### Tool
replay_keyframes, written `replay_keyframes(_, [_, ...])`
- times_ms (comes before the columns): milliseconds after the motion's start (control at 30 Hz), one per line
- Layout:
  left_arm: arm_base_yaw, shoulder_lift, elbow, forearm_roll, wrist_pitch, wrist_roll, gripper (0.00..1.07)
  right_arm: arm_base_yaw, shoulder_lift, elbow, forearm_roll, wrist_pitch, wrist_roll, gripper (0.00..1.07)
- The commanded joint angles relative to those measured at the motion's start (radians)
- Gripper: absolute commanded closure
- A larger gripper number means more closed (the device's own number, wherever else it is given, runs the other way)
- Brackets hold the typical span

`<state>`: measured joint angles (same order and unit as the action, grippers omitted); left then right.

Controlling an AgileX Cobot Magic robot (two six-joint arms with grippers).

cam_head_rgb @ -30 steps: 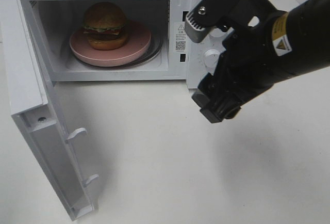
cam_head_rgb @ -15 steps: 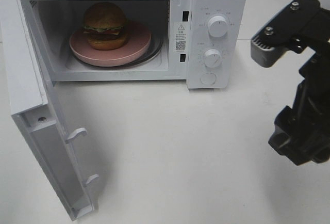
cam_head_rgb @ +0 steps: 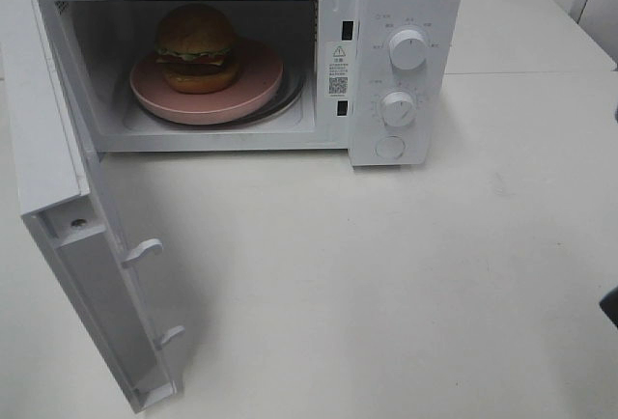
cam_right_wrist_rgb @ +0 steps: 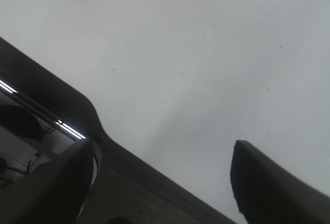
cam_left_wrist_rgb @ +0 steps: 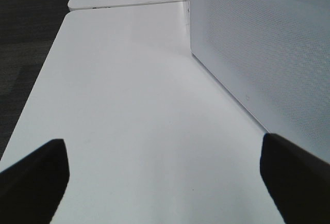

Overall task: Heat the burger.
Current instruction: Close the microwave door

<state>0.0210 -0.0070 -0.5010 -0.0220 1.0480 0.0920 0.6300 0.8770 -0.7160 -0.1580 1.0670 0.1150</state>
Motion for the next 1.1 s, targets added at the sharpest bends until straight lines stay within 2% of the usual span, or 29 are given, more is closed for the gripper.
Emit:
replay_keyframes(33, [0.001, -0.018, 0.003, 0.003, -0.009, -0.004, 0.14, -0.110, -0.061, 0.058, 0.011, -0.001, 0.015, 0.35])
replay_keyframes(67, [0.001, -0.018, 0.003, 0.003, -0.009, -0.004, 0.14, -0.172, -0.108, 0.084, 0.022, -0.013, 0.015, 0.35])
replay_keyframes(100, [0.001, -0.018, 0.003, 0.003, -0.009, -0.004, 0.14, -0.172, -0.108, 0.084, 0.022, -0.013, 0.015, 0.35])
replay_keyframes(167, [0.001, -0.018, 0.003, 0.003, -0.009, -0.004, 0.14, -0.260, -0.188, 0.120, 0.039, -0.045, 0.016, 0.35])
replay_keyframes(200, [0.001, -0.018, 0.003, 0.003, -0.009, -0.004, 0.14, -0.260, -0.188, 0.120, 0.039, -0.045, 0.016, 0.35])
replay_keyframes(233, [0.001, -0.018, 0.003, 0.003, -0.009, -0.004, 0.14, -0.304, -0.244, 0.142, 0.047, -0.056, 0.016, 0.35])
replay_keyframes(267, [0.001, -0.018, 0.003, 0.003, -0.009, -0.004, 0.14, -0.304, -0.244, 0.142, 0.047, -0.056, 0.016, 0.35])
replay_keyframes(433, [0.001, -0.018, 0.003, 0.003, -0.009, -0.004, 0.14, -0.414, -0.436, 0.199, 0.048, -0.081, 0.013, 0.35])
replay_keyframes(633, [0.001, -0.018, 0.003, 0.003, -0.009, -0.004, 0.14, -0.489, -0.587, 0.206, 0.048, -0.072, 0.008, 0.35])
replay_keyframes(700, [0.001, -0.018, 0.003, 0.003, -0.009, -0.004, 0.14, -0.539, -0.688, 0.209, 0.047, -0.066, 0.001, 0.35])
replay_keyframes(967, [0.001, -0.018, 0.003, 0.003, -0.009, -0.004, 0.14, -0.583, -0.905, 0.214, 0.070, -0.066, -0.029, 0.35])
replay_keyframes(1100, [0.001, -0.018, 0.003, 0.003, -0.009, -0.004, 0.14, -0.585, -0.907, 0.215, 0.092, -0.066, -0.061, 0.35])
